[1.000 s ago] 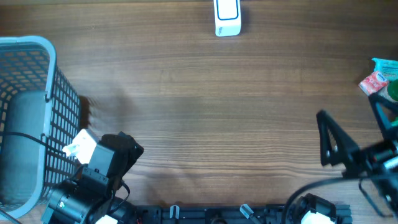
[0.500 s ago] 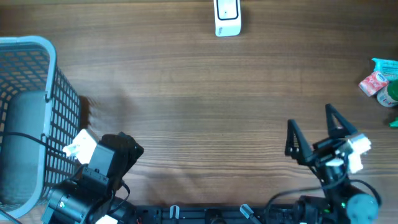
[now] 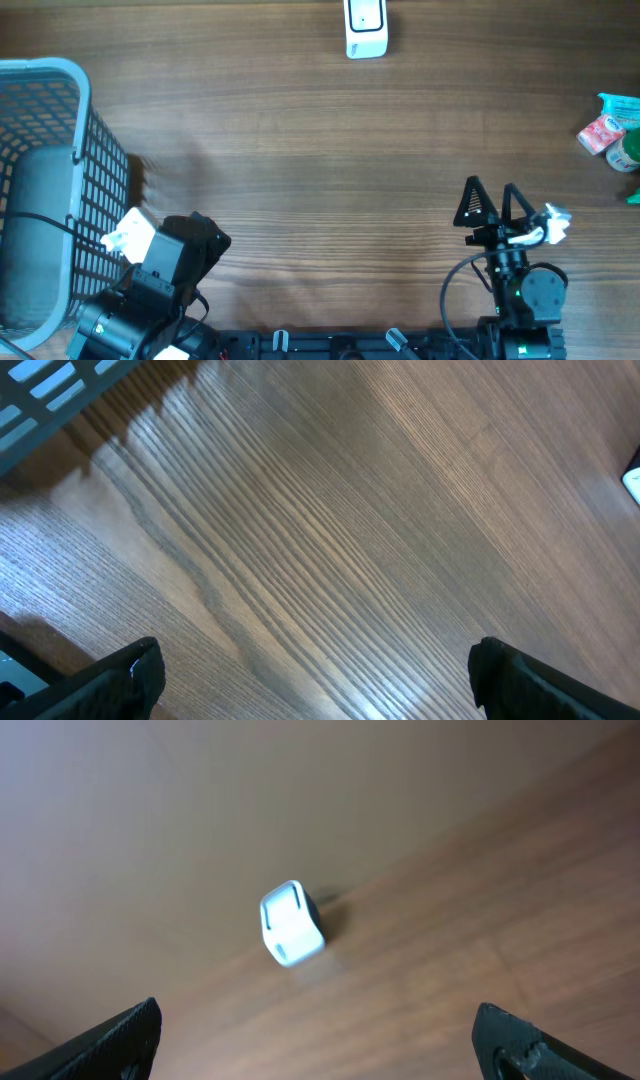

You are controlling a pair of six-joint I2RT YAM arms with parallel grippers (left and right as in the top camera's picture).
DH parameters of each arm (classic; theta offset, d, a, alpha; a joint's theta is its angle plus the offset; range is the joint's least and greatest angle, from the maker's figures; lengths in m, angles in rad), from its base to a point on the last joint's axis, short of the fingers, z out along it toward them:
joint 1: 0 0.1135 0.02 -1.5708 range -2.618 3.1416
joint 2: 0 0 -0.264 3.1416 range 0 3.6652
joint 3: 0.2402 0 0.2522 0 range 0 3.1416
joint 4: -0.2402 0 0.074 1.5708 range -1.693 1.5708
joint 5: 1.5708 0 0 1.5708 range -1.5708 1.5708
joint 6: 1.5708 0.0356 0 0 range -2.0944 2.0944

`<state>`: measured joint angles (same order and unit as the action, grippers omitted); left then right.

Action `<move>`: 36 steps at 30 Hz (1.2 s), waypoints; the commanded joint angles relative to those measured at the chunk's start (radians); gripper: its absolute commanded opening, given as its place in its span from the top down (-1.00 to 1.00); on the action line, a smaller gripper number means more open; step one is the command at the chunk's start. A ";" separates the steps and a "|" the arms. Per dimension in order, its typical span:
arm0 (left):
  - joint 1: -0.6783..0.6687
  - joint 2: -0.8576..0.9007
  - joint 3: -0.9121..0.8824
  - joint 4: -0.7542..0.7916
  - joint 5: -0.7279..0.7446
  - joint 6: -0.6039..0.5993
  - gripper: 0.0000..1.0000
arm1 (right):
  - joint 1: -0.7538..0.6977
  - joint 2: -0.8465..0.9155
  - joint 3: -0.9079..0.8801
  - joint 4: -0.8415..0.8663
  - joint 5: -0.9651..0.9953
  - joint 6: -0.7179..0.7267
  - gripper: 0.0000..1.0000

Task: Scan the item barcode

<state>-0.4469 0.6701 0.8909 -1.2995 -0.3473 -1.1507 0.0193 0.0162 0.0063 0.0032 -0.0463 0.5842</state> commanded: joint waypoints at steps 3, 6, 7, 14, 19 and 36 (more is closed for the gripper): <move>-0.006 -0.003 0.005 0.000 -0.020 -0.013 -1.00 | 0.008 -0.013 -0.002 -0.003 -0.024 -0.306 -0.99; -0.006 -0.003 0.005 0.000 -0.020 -0.013 -1.00 | 0.008 -0.013 -0.002 -0.003 -0.028 -0.351 -0.99; -0.006 -0.003 0.005 0.000 -0.020 -0.013 -1.00 | 0.008 -0.013 -0.002 -0.003 -0.029 -0.370 -0.99; -0.006 -0.003 0.005 0.000 -0.020 -0.013 -1.00 | 0.007 -0.011 -0.001 -0.001 -0.028 -0.374 -0.99; -0.006 -0.003 0.005 0.000 -0.020 -0.013 -1.00 | 0.007 -0.011 -0.001 -0.001 -0.028 -0.373 -0.99; 0.190 -0.341 -0.098 0.616 0.293 0.682 -1.00 | 0.007 -0.011 -0.001 -0.001 -0.028 -0.374 -1.00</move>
<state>-0.3332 0.4366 0.8646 -0.8829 -0.2855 -0.9157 0.0193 0.0154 0.0063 -0.0002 -0.0597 0.2287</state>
